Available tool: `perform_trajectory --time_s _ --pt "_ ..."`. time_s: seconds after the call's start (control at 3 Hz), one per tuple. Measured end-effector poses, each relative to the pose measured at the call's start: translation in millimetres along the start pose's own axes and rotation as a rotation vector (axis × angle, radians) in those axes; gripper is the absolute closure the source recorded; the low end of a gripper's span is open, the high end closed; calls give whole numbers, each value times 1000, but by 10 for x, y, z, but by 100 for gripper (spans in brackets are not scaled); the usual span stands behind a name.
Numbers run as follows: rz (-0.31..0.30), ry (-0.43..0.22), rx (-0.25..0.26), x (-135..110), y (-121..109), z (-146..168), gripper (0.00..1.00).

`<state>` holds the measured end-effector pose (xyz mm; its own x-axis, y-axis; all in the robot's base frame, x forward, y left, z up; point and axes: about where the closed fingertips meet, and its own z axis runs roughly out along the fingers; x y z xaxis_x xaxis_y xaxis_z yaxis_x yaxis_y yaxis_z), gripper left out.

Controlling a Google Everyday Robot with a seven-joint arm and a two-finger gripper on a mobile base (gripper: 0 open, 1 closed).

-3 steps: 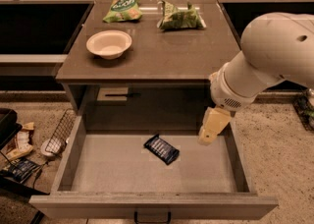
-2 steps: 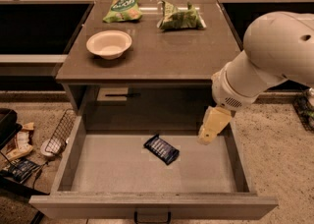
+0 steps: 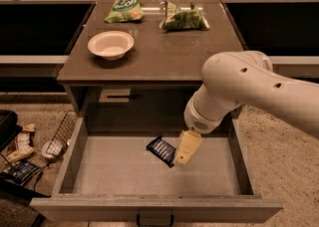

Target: Pick rxbar blueberry from top drawer and place on counter

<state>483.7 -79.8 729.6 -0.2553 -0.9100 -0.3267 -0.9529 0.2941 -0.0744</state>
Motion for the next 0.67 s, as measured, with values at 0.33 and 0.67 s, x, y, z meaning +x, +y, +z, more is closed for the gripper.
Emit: perform_trajectory --time_s 0.33,0.67 --pt "58 3 -52 -89 -28 618 0" --pt "106 27 -50 -59 -133 863 0"
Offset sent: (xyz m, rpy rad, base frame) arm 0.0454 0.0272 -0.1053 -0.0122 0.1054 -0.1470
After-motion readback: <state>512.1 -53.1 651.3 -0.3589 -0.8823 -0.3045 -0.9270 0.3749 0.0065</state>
